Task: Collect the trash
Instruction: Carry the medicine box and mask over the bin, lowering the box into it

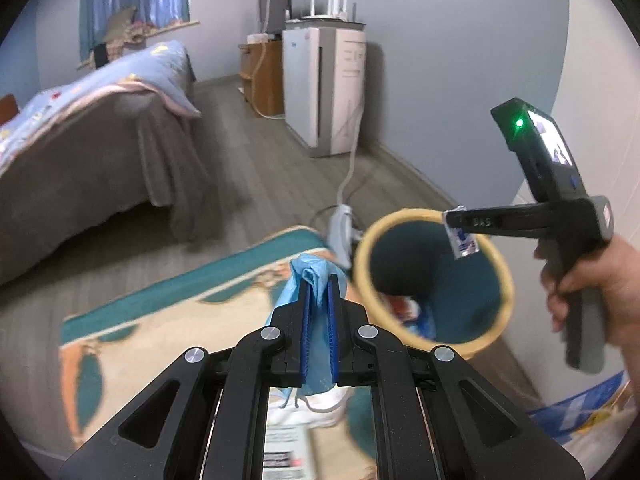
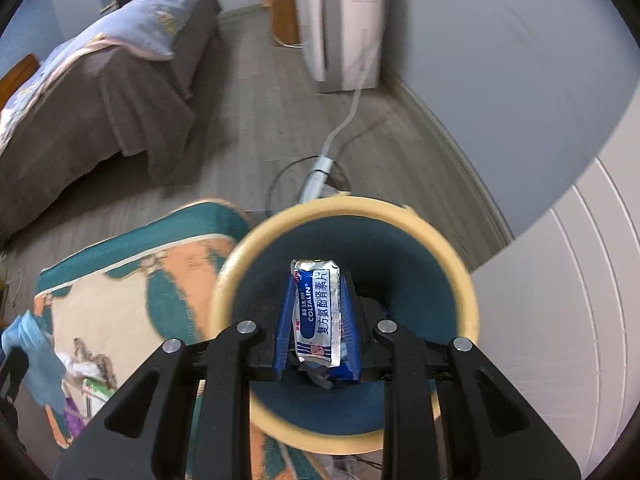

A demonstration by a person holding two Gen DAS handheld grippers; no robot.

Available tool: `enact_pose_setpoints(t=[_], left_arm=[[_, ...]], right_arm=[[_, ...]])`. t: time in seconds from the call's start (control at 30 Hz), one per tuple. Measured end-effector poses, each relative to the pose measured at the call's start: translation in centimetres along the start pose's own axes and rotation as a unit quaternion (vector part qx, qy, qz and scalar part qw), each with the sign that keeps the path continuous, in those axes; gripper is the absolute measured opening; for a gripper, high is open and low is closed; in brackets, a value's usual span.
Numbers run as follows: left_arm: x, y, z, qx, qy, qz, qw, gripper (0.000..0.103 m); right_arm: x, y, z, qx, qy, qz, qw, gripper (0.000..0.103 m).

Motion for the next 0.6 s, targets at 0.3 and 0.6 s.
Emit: enact_pose_setpoints(t=[0.3, 0.6], left_arm=[[-4.6, -0.3, 7.2, -0.026, 0.056, -0.035, 0.9975, 0.009], [-7.1, -0.9, 11.3, -0.081, 0.062, -0.018, 0.9946, 0.009]], right_arm=[[-0.9, 1.0, 4.8, -0.061, 0.035, -0.016, 0.997, 0.022], [-0.5, 0.7, 6.4, -0.075, 0.059, -0.003, 0.995, 0.022]])
Point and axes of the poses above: each gripper's, at about its wrist camera, not at the fingertips, and x roughly against the way its jaws point, z to its right, y to its underside, the point moved 10 cm from there along -x, roughly the way its jaws point, and after that the axes turned 8 degrees about x, right-handed, at the moved point
